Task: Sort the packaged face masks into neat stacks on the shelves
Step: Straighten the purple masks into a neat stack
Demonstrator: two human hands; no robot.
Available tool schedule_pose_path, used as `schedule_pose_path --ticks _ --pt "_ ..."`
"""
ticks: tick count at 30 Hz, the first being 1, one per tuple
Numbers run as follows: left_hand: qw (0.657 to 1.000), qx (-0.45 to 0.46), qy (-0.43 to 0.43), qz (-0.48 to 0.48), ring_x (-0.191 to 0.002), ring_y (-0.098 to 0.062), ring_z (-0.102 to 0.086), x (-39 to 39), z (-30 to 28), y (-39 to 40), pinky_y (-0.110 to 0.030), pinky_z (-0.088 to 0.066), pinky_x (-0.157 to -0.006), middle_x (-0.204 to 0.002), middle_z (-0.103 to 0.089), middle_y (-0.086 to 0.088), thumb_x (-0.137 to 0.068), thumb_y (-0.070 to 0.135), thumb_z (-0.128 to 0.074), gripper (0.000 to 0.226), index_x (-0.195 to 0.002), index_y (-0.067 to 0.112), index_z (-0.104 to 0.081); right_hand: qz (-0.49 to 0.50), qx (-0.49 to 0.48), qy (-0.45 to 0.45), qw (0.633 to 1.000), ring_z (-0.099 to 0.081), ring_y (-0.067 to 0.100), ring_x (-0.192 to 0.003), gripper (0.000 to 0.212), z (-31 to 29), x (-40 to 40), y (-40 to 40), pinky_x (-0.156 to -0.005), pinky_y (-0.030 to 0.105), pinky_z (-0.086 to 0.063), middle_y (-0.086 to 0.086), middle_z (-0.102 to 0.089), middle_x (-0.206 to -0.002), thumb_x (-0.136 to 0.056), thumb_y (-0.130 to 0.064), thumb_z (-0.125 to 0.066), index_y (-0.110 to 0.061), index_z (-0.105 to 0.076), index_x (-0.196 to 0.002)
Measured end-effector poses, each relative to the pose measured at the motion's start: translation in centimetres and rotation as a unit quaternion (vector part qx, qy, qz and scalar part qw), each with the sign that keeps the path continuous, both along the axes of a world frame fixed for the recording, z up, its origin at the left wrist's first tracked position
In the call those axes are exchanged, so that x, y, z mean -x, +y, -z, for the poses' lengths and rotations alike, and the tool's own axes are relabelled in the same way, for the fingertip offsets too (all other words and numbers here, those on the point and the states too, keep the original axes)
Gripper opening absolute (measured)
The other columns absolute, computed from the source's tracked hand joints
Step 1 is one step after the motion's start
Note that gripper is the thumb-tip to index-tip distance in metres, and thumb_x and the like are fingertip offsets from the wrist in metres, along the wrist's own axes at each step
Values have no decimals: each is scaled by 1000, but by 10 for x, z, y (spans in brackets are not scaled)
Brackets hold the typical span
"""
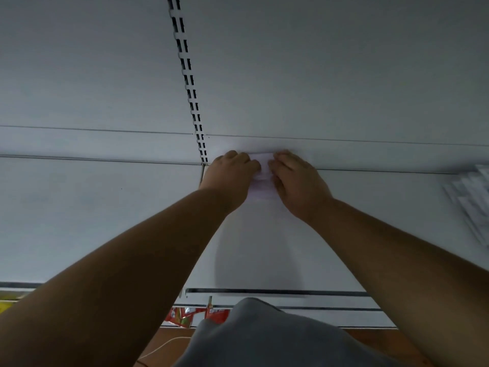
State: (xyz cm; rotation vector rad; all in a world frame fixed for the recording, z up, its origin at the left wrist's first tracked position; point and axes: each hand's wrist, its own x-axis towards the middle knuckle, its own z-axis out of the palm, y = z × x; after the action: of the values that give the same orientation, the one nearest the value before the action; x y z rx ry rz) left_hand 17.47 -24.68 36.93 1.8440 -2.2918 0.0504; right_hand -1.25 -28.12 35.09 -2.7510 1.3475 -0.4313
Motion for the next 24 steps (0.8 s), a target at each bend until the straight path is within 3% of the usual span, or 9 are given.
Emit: schedule_pose_path --ticks 2,4,6,8,11,17,21,24 --pt "1000 -23 -5 -2 -127 -24 -47 3 2 4 -36 -38 -105 -137 -56 0 -96 18 -47 41 -135 26 -57 -4 -46 36 998 -34 36 -144 72 4 -1 11 -119 46 -21 18 -42 -152 -96 -47 -19 -1 -45 -144" --pt "998 -55 2 -12 -147 -23 -26 7 6 10 -35 -21 -119 -160 -31 -2 -104 29 -37 47 -151 22 -38 -2 -81 68 994 -12 28 -152 94 8 0 17 -123 40 -4 12 -19 -163 -90 -68 5 -7 -23 -155" --pt "996 -89 -15 -11 -154 -21 1 10 14 19 -35 -1 -124 -167 -2 -5 -107 41 -22 59 -159 16 -11 -4 -87 88 992 -2 23 -153 102 12 2 17 -124 40 -1 9 -10 -165 -83 -74 18 -10 -13 -157" --pt "993 -107 -40 -5 -153 -20 12 10 22 25 -35 7 -124 -166 9 -7 -105 47 -15 64 -158 14 4 -12 -74 104 992 -2 22 -153 102 13 3 15 -124 39 -1 10 -10 -165 -83 -74 19 -11 -11 -157" --pt "992 -111 -55 0 -153 -21 13 6 27 22 -36 8 -124 -166 11 -8 -105 46 -14 65 -157 14 7 -25 -84 101 991 -5 23 -153 103 7 4 10 -122 36 1 10 -12 -165 -82 -72 19 -9 -14 -157" --pt "989 -128 -78 9 -153 -23 11 4 26 18 -38 5 -125 -166 9 -8 -105 41 -23 66 -158 14 7 -8 -108 31 994 -25 30 -149 74 16 7 3 -121 35 -9 16 -33 -157 -94 -46 -11 -5 -36 -150" --pt "990 -139 6 15 -154 -20 6 0 16 15 -35 2 -125 -167 3 -6 -107 39 -22 61 -159 15 -1 9 -95 47 994 -23 31 -149 73 6 8 1 -121 40 -13 17 -32 -158 -93 -46 -12 -10 -36 -151" --pt "992 -82 95 -4 -154 -20 -5 -3 14 20 -34 -7 -124 -167 -9 -4 -107 33 -29 57 -159 16 -14 22 -80 59 995 -19 30 -151 74 0 12 7 -121 39 -9 15 -26 -161 -94 -49 -9 -12 -30 -154"
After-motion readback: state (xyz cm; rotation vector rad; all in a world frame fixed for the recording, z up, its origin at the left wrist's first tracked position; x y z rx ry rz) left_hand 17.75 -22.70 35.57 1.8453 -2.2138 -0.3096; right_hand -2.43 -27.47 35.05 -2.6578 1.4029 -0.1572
